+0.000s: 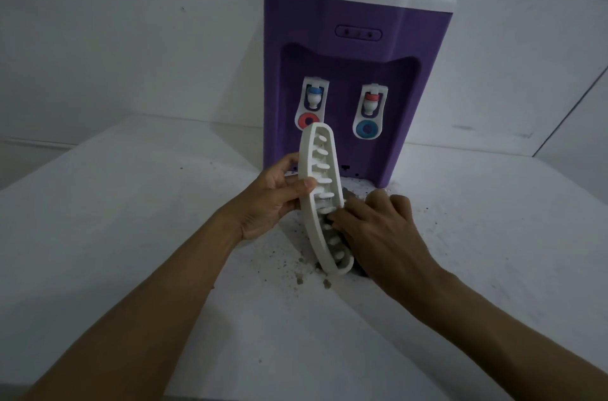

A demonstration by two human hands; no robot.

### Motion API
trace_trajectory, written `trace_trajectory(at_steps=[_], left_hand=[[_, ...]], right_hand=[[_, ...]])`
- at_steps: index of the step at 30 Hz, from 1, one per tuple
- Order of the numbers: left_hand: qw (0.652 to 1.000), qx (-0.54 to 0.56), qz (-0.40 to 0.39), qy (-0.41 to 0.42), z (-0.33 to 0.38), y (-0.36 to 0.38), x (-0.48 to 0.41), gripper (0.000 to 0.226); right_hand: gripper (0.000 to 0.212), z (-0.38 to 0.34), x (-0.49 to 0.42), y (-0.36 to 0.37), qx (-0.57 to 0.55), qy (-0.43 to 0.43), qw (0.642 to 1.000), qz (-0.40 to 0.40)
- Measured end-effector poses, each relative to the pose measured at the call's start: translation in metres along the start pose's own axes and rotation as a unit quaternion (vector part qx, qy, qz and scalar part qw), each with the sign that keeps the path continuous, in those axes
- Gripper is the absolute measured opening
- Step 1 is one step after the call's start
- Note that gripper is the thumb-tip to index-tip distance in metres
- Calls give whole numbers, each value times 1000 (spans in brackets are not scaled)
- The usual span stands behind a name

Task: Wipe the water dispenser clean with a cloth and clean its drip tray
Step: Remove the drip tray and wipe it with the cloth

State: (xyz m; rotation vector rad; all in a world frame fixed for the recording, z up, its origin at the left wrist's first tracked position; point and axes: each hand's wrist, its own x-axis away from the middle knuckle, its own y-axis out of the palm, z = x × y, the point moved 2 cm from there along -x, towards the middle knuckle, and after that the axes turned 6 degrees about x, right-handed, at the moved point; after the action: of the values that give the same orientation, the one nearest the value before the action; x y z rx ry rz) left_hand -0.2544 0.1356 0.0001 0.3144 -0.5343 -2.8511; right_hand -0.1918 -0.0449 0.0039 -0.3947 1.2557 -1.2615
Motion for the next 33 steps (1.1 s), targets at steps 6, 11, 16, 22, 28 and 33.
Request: trace_trajectory(at_steps=[6, 11, 16, 22, 28, 33], left_hand=[[1000, -6, 4, 8, -1, 1, -1, 46], [1000, -5, 7, 4, -1, 0, 0, 43], [1000, -1, 9, 12, -1, 1, -2, 42], [1000, -4, 16, 5, 0, 3, -2, 42], [999, -32, -12, 1, -2, 3, 3, 59], [999, -31, -17, -2, -2, 3, 2, 59]], right_hand=[[41, -6, -2, 4, -95, 17, 994, 50], [52, 3, 2, 7, -50, 44, 998, 21], [34, 1, 0, 9, -118, 10, 992, 39], [32, 7, 3, 10, -92, 52, 994, 23], [28, 12, 4, 15, -171, 38, 984, 7], [24, 2, 3, 14, -217, 36, 975, 24]])
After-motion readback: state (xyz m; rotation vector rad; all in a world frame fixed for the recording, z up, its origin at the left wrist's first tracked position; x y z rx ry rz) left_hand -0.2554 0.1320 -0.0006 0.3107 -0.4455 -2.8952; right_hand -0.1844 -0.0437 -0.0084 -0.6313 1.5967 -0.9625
